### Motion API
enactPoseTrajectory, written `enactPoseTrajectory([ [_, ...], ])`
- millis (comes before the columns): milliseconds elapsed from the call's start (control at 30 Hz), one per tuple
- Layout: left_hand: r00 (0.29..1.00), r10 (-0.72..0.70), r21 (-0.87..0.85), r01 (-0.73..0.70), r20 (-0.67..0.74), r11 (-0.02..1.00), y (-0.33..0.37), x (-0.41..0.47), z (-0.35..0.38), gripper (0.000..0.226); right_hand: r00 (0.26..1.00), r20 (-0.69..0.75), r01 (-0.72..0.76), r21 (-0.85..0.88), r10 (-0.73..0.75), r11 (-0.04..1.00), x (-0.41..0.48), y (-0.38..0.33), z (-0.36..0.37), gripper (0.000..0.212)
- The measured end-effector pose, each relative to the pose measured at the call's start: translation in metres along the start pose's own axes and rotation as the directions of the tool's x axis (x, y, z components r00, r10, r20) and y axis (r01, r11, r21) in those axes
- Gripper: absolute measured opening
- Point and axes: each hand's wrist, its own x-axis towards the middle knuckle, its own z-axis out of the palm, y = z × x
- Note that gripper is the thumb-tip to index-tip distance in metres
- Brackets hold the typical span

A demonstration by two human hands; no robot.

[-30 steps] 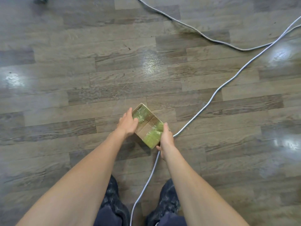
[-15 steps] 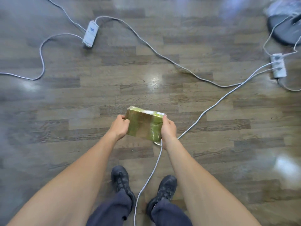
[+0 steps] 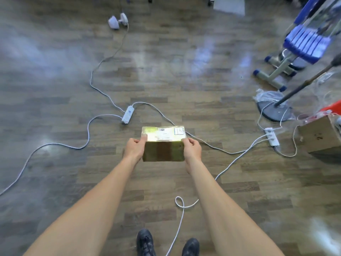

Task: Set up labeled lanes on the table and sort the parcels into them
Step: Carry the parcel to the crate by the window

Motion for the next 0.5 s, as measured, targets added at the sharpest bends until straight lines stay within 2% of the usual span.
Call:
enactPoseTrajectory([
  [100, 0.997, 0.081, -0.071, -0.08, 0.014, 0.994, 0.037, -0.02, -0.036, 0.04, 0.995, 0.004, 0.102, 0.033, -0.102, 0.994, -0.034, -0.046, 0.008, 0.02],
  [167, 0.988, 0.154, -0.079, -0.154, -0.003, 0.985, 0.059, -0.027, -0.058, 0.035, 0.987, 0.02, 0.158, 0.043, -0.159, 0.986, -0.048, -0.074, 0.016, 0.02],
  [367, 0.945, 0.324, -0.126, -0.327, -0.044, 0.937, 0.131, -0.037, -0.1, 0.041, 0.95, 0.008, 0.308, 0.14, -0.312, 0.941, -0.072, -0.156, 0.035, 0.018],
  [500, 0.901, 0.427, -0.11, -0.434, -0.079, 0.894, 0.181, -0.037, -0.109, 0.048, 0.905, 0.051, 0.401, 0.237, -0.423, 0.885, -0.073, -0.205, 0.036, 0.028],
])
